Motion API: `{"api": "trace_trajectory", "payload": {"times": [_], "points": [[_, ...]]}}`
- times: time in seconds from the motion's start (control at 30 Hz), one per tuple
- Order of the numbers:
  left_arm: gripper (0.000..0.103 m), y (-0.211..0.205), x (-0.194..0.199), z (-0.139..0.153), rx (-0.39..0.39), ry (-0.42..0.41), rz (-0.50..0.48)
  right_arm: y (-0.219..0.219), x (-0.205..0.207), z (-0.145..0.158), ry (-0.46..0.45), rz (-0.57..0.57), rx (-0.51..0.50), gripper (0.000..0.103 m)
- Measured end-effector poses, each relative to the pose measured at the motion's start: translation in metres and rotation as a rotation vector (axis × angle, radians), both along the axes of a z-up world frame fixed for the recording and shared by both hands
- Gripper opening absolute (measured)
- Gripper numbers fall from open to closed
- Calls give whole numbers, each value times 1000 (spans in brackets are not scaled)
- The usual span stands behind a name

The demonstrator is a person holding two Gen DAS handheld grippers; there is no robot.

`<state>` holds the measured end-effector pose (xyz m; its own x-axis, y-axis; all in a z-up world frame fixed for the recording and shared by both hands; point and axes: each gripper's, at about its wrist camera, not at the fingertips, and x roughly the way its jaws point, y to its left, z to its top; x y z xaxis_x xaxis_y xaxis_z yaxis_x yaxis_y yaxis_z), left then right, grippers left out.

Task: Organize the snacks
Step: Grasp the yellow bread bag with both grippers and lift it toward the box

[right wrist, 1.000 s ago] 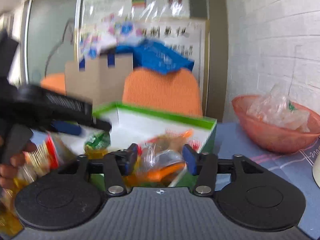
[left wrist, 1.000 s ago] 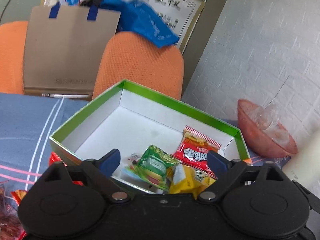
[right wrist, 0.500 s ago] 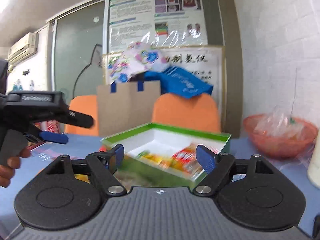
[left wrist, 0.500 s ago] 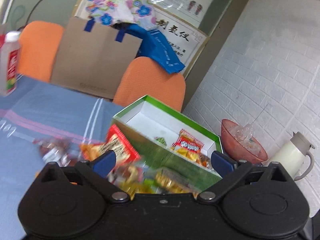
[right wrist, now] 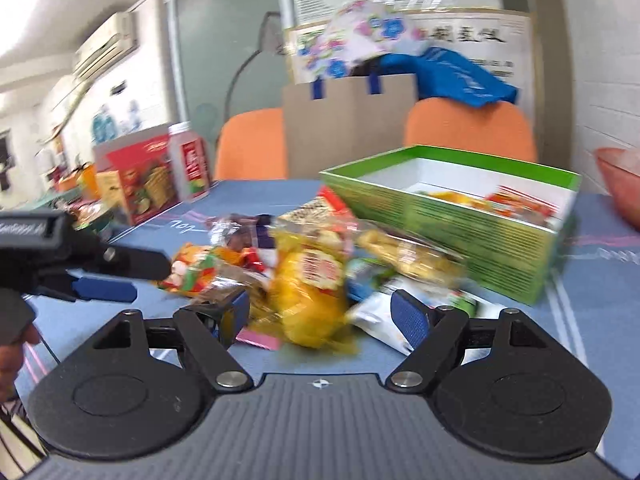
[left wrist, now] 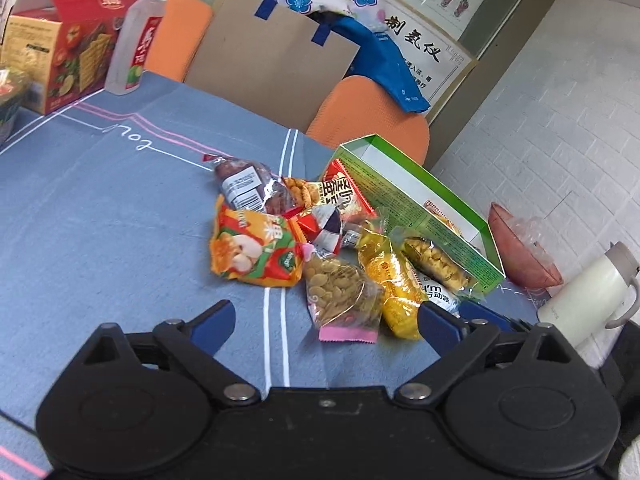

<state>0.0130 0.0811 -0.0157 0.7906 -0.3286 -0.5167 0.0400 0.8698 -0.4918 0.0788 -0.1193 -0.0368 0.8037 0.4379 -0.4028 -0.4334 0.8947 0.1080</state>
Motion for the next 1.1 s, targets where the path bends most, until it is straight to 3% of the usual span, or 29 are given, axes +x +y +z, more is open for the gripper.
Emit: {"api": "trace_trajectory", "payload": {"times": [0.13, 0.17, 0.2, 0.27, 0.4, 0.57, 0.8, 0.97, 1.0, 1.1], "points": [[103, 4, -10, 10, -11, -39, -21, 11, 23, -11, 51, 1, -48, 103], [103, 2, -10, 12, -10, -48, -38, 10, 25, -14, 68, 1, -52, 95], [103, -2, -9, 14, -9, -53, -58, 8, 22, -14, 74, 15, -42, 68], [103, -13, -4, 16, -11, -51, -120, 0, 13, -12, 99, 17, -10, 63], [103, -45, 10, 6, -27, -20, -236, -14, -13, -11, 121, 19, 8, 63], [103, -77, 40, -13, -39, 59, -263, -29, -35, -9, 142, 0, 12, 67], [103, -107, 62, -22, 10, 108, -289, -33, -44, -13, 150, -43, 3, 96], [103, -114, 59, -26, 43, 104, -303, -35, -39, -15, 162, -26, 13, 93], [103, -116, 60, -27, 45, 112, -312, -34, -37, -17, 170, -15, 15, 76], [98, -117, 60, -25, 40, 103, -310, -33, -36, -17, 178, -18, 27, 70]]}}
